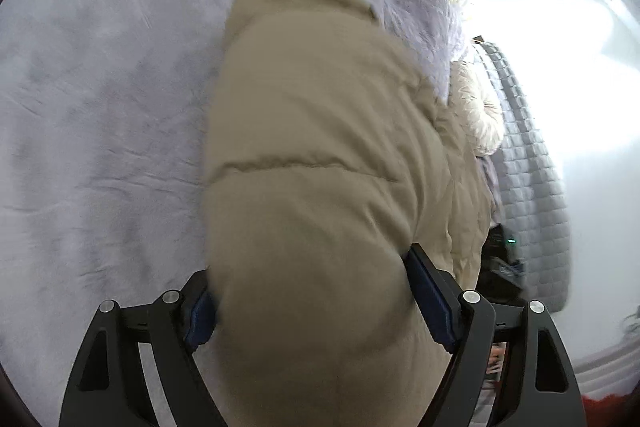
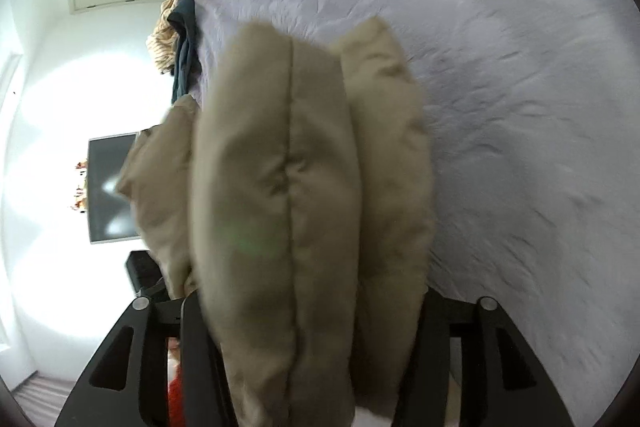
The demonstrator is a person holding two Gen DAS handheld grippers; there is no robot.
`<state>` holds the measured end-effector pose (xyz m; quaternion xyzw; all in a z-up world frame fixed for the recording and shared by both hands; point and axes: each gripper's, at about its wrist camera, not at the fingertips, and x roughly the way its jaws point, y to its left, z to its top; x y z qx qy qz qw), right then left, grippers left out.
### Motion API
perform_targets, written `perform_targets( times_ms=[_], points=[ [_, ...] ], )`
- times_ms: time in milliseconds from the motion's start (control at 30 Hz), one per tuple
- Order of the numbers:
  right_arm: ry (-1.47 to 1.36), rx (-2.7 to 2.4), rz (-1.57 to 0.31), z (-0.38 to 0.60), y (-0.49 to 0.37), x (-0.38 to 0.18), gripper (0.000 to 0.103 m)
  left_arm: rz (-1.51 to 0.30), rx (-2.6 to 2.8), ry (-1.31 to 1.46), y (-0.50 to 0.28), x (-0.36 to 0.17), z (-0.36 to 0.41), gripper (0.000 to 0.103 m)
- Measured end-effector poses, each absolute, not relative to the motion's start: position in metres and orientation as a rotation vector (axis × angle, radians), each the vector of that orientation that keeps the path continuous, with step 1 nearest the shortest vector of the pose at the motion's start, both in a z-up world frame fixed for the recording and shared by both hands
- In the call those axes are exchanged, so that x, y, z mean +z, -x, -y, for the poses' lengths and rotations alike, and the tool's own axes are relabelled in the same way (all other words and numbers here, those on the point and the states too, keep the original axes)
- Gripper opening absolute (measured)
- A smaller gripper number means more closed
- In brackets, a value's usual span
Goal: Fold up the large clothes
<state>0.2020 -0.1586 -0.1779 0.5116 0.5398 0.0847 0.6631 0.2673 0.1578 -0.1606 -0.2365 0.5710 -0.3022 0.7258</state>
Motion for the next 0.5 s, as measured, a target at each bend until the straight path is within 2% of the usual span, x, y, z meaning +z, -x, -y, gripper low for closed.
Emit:
perform_targets(
  times_ms=[233,333,433,500],
  points=[
    [-0.906,0.034,-1.157,0.163,-0.160,-0.110,0.054,-1.054,-0.565,0.351,-0.231,-0.085,-0.175,0.082],
    [-0.830,0.033,-1.113,0.148,-0.154,-0.084,0.035,-1.017,-0.534,0.242,-0.231,-0.076,-0.168,0.082],
    [-0.797,0.093,-1.075,0.124,-0.146,-0.064,0.028,-1.018,-0.549,0.197,-0.234,-0.075,-0.143,0.082],
    [-0.730,0.130,-1.075,0.103,-0.136,-0.054,0.027,-1.007,-0.541,0.146,-0.229,-0.078,-0.124,0.082]
  ],
)
